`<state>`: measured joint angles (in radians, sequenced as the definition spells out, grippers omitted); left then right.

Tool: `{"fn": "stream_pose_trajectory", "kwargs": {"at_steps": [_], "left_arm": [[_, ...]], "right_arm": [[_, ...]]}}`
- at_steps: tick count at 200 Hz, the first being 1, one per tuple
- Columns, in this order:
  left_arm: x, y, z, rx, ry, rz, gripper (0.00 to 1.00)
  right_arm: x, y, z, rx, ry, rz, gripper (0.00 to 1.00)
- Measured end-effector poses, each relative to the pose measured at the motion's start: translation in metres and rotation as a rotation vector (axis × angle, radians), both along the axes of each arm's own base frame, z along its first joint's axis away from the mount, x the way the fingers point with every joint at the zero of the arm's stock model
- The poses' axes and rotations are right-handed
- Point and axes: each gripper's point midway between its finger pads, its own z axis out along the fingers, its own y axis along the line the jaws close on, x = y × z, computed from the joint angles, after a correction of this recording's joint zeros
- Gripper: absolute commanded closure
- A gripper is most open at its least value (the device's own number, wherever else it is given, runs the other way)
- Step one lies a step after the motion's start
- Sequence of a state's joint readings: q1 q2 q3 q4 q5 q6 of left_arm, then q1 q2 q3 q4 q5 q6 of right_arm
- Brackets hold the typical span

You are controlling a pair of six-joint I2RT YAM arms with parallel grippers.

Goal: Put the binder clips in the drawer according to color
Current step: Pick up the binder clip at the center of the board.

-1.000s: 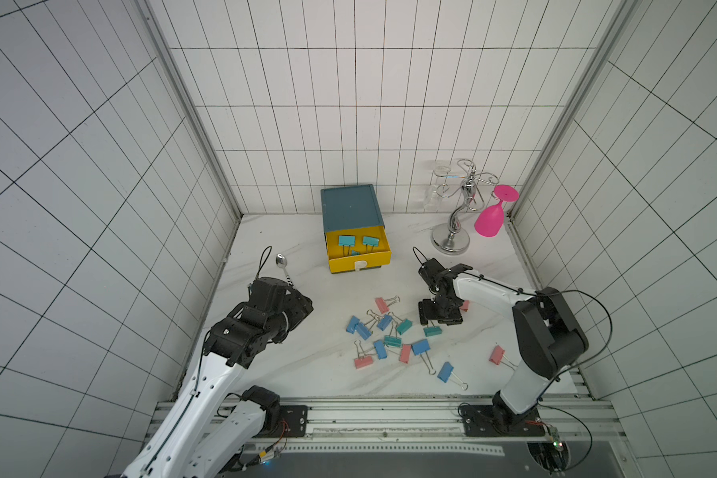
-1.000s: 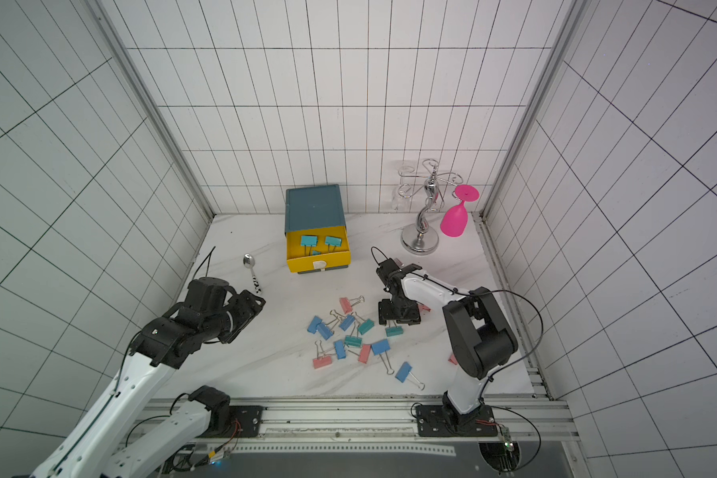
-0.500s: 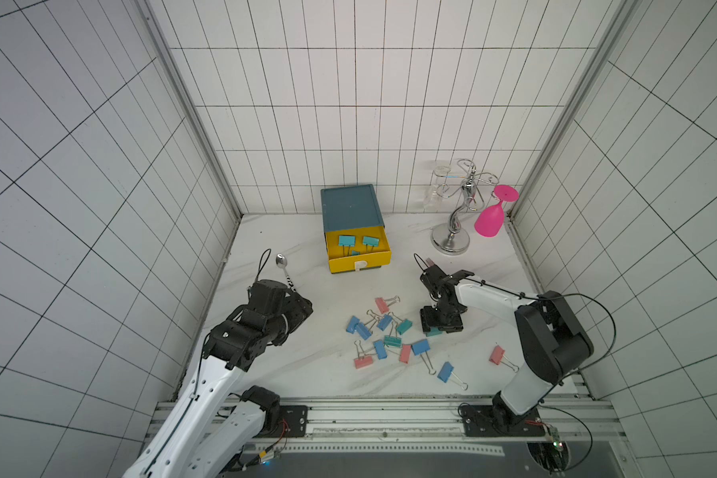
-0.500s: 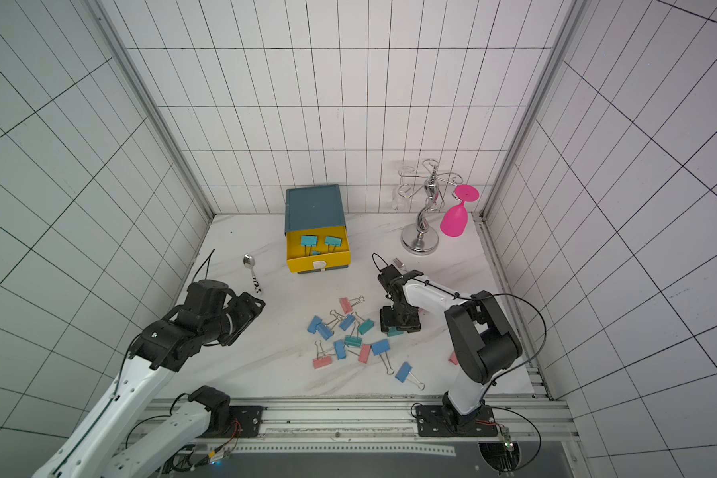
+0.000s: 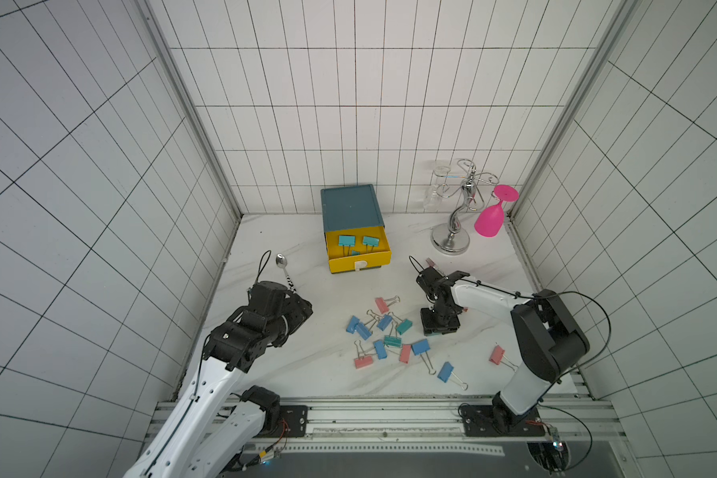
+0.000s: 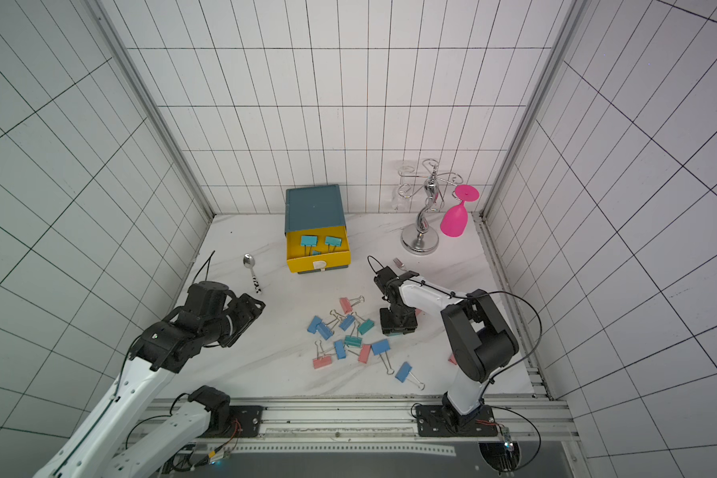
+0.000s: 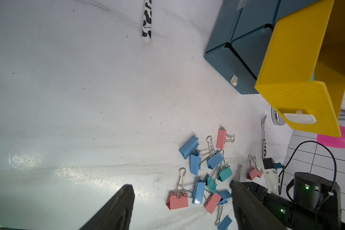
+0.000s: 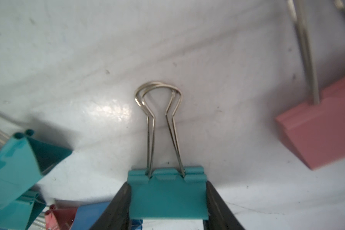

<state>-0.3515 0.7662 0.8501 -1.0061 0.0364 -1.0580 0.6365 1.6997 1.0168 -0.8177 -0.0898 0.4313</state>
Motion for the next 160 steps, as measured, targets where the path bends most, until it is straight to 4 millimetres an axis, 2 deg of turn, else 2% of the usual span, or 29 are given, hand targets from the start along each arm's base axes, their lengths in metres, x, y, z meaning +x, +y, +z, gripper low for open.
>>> {"fn": "stream_pose_trajectory", "kwargs": {"at_steps": [18, 33, 85, 118, 141, 160], "left_arm": [[0.000, -0.001, -0.001, 0.001, 0.004, -0.002, 0.20], [0.002, -0.001, -0.001, 0.002, 0.004, -0.004, 0.19], [0.014, -0.007, 0.000, 0.002, -0.009, -0.033, 0.19], [0.025, -0.014, -0.001, -0.007, 0.003, -0.061, 0.19], [0.031, -0.017, -0.002, -0.017, 0.007, -0.076, 0.19], [0.036, -0.017, 0.001, -0.026, 0.006, -0.084, 0.19]], "right_arm": [[0.005, 0.003, 0.016, 0.017, -0.027, 0.000, 0.57], [0.017, 0.011, 0.043, 0.053, -0.083, 0.000, 0.58], [0.071, 0.049, 0.162, 0.228, -0.340, 0.012, 0.59], [0.100, 0.085, 0.235, 0.359, -0.463, 0.052, 0.59], [0.118, 0.117, 0.263, 0.426, -0.498, 0.089, 0.59], [0.134, 0.143, 0.271, 0.455, -0.506, 0.119, 0.59]]}}
